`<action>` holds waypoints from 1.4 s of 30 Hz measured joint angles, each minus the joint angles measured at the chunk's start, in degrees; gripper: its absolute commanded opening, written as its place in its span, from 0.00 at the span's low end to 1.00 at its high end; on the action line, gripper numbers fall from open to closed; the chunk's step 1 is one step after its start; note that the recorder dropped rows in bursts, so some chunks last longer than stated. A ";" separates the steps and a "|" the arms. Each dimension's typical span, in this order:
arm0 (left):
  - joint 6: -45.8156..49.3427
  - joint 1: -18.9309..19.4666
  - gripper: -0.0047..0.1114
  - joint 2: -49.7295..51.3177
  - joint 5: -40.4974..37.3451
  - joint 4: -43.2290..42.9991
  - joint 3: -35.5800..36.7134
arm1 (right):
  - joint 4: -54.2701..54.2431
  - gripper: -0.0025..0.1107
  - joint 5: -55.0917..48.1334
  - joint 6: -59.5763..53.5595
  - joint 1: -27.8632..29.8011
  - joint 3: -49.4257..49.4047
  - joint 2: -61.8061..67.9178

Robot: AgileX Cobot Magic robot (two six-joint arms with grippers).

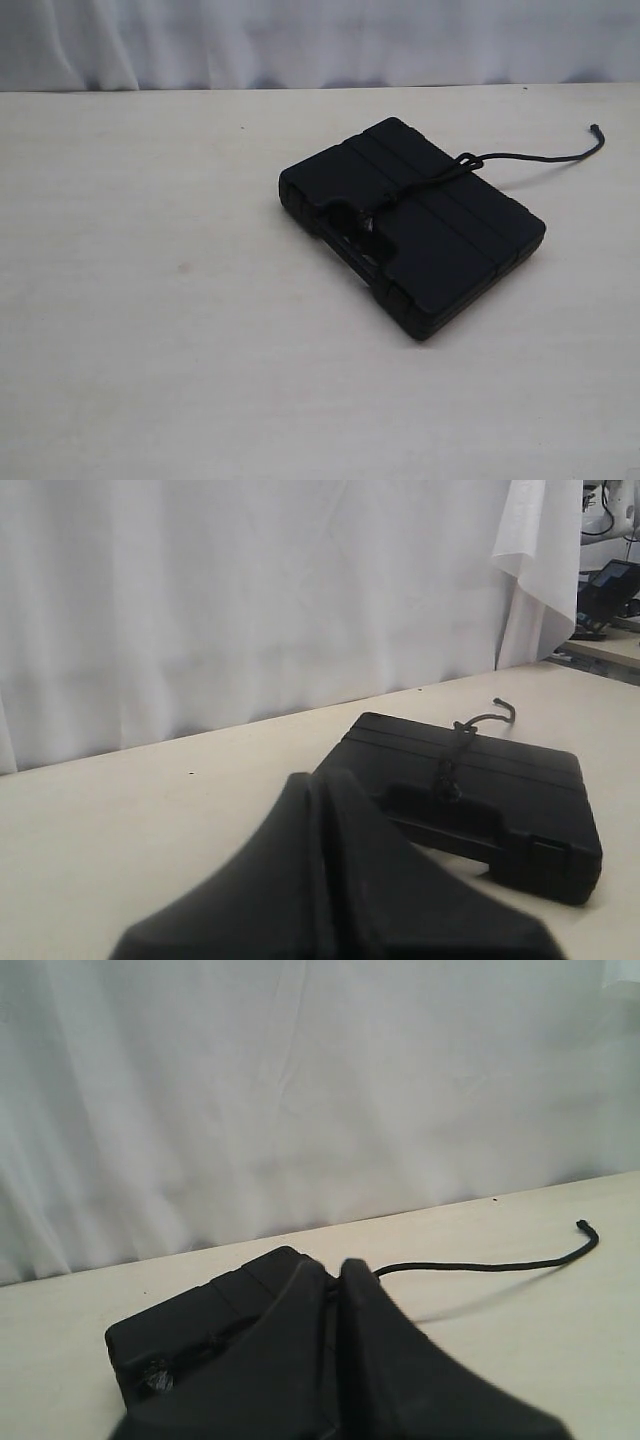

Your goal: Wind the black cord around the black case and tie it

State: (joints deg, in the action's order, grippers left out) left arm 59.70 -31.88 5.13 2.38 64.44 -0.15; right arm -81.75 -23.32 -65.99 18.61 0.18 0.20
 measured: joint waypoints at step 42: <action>-4.22 0.00 0.04 -3.69 2.55 -14.58 0.00 | 0.00 0.06 0.00 0.70 0.00 0.00 0.00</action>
State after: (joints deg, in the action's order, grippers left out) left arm 55.49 -31.88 1.45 4.94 49.86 -0.15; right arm -81.75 -23.32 -65.29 18.61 0.18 0.20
